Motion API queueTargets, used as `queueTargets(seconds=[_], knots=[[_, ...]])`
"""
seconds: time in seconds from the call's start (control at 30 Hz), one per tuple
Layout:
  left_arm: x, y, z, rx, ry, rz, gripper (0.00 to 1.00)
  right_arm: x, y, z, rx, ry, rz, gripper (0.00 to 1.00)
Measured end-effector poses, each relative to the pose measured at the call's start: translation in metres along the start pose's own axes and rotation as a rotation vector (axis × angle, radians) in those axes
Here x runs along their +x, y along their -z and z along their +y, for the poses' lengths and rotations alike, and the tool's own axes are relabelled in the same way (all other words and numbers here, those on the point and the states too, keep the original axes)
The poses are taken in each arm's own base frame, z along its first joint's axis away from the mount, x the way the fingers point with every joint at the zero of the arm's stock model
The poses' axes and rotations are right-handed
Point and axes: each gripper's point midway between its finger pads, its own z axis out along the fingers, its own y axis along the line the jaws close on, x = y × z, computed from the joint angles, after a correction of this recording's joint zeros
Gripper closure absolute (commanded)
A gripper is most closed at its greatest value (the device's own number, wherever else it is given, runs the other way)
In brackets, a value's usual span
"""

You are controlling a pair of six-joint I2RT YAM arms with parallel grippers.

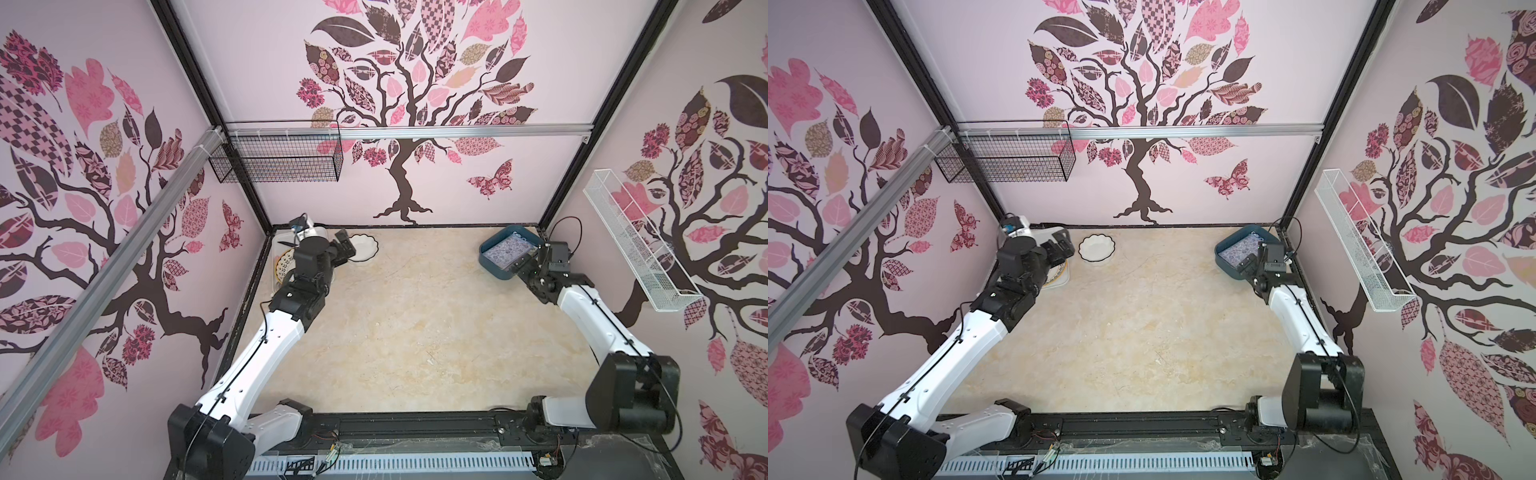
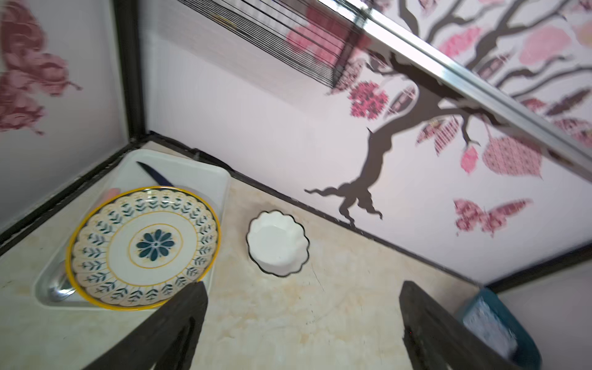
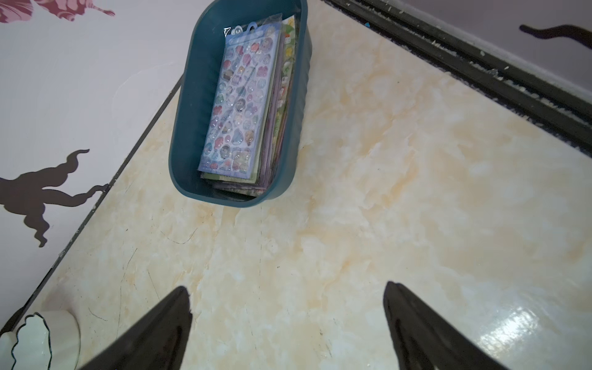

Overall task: Take the stickers out of the storage box
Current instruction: Move the storage box to the center of the board.

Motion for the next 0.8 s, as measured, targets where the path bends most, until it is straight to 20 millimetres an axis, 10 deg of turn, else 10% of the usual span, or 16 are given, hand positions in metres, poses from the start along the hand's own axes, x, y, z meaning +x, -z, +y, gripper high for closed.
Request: queueTargets(seconds=[0.3, 0.8], knots=[[0.088, -0.009, -0.010, 0.093, -0.016, 0.294, 0.02, -0.016, -0.062, 0.002, 0.087, -0.096, 0.165, 0.28], [0.057, 0.023, -0.020, 0.179, 0.109, 0.239, 0.02, -0.050, -0.136, 0.015, 0.171, -0.136, 0.229, 0.39]])
